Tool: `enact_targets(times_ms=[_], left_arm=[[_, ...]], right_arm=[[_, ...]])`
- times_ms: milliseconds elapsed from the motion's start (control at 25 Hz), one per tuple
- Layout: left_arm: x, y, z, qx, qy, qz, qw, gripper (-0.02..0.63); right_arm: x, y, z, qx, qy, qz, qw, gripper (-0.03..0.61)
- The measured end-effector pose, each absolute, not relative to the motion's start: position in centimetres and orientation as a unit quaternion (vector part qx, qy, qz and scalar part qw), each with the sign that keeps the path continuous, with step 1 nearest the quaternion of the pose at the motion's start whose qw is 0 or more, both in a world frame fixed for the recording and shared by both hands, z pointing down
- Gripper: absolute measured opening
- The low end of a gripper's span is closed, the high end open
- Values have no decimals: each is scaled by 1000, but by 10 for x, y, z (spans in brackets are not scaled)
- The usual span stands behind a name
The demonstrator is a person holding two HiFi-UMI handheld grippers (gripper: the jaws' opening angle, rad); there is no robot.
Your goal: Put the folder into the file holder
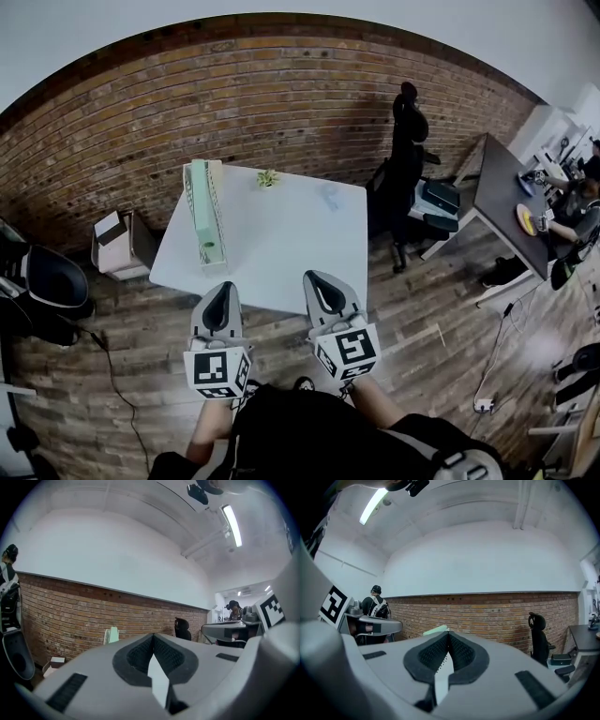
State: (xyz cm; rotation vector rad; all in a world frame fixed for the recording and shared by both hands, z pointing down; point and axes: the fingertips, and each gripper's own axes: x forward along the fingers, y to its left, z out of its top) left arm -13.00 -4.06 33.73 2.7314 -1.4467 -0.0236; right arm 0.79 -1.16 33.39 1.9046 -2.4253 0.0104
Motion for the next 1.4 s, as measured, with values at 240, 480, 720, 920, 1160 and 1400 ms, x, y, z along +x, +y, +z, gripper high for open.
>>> enact_targets(times_ms=[240,480,720,920,1160,1400], left_arm=[[-126,-30,337,883,-468,-8,23,23],[-129,-25,337,881,-473,-10,21,23],[-122,-18,329,879,-476,-2,-17,23],[-119,-20,332,881,-473,-10,5,22],[-122,-22,338,878,-479,-12,17,22],[-130,-19,338,875,-483,-18,25,22]], right_arm=[[6,-7,336,610,-792,5,27,9],[3,-5,340,606,-795,10,32,9],[1,-3,338,597,-801,3,39,8],[5,-1,335,598,-800,-8,49,8],[10,2,335,595,-801,-14,58,8],[-1,4,335,585,-809,-12,57,8]])
